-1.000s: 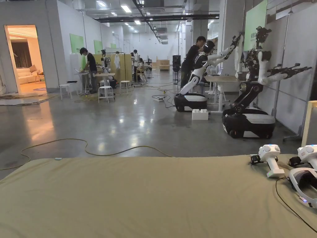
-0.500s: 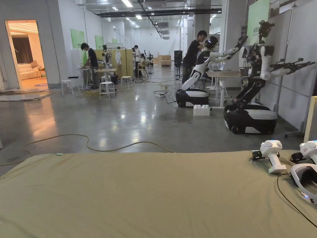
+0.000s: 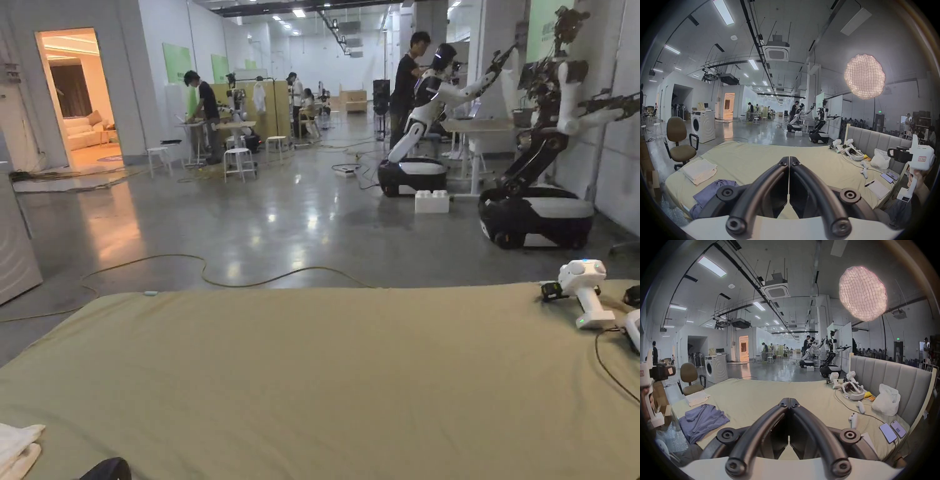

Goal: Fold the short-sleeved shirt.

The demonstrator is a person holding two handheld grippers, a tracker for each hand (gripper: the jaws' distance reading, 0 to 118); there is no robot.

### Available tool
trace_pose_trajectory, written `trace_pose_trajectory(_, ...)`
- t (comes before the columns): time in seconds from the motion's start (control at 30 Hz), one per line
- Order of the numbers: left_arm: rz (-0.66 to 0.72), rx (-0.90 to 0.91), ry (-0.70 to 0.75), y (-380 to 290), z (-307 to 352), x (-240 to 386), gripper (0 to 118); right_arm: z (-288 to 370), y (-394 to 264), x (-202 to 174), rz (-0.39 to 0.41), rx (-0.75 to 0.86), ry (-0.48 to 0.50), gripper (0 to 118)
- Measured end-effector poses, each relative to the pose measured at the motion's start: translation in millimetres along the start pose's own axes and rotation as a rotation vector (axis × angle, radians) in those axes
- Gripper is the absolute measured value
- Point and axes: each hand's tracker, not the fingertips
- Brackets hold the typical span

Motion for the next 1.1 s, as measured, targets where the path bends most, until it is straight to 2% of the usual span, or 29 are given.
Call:
trace_pose_trajectory(0.13, -0.049, -0.058, 0.032, -8, -3, -23, 0, -1, -5, 4, -0.010, -0.009, 0.024, 0)
trace_pose_trajectory(0.17, -0.061, -0.081, 0.060, -12, -7, -32, 3, -2, -7, 3, -0.004, -0.020, 0.021, 0)
trace_pose_trajectory(0.2, -0.061, -0.112, 0.069, -16, -12, -40, 11, -3, -8, 2, 0.000, -0.028, 0.022, 0)
trace_pose_trajectory(0.23, -0.050, -0.163, 0.072, -21, -19, -54, 24, -5, -11, 1, 0.000, -0.043, 0.029, 0)
trace_pose_trajectory(0.33, 0.036, -0.369, 0.063, -43, -51, -91, 76, -14, -21, 0, -0.030, -0.087, 0.052, 0)
trace_pose_trajectory(0.43, 0.065, -0.408, 0.088, -78, -79, -122, 80, -26, -35, 0, -0.067, -0.155, 0.059, 0)
trace_pose_trajectory(0.53, 0.129, -0.520, 0.114, -118, -120, -155, 90, -35, -44, 0, -0.081, -0.212, 0.053, 0)
trace_pose_trajectory(0.7, 0.200, -0.739, 0.207, -192, -195, -210, 90, -47, -54, -2, -0.089, -0.299, 0.030, 0)
trace_pose_trajectory(0.8, 0.217, -0.805, 0.244, -227, -222, -231, 90, -49, -60, 0, -0.028, -0.350, -0.037, 0)
trace_pose_trajectory(0.93, 0.215, -0.917, 0.289, -261, -244, -244, 86, -52, -67, 6, 0.034, -0.419, -0.068, 0)
trace_pose_trajectory(1.03, 0.120, -0.904, 0.302, -260, -244, -232, 74, -54, -72, 3, 0.066, -0.445, -0.086, 0)
trace_pose_trajectory(1.07, 0.092, -0.907, 0.290, -258, -245, -227, 74, -54, -75, 3, 0.067, -0.452, -0.084, 0)
trace_pose_trajectory(1.1, 0.057, -0.901, 0.288, -256, -246, -223, 59, -54, -76, 2, 0.066, -0.462, -0.076, 0)
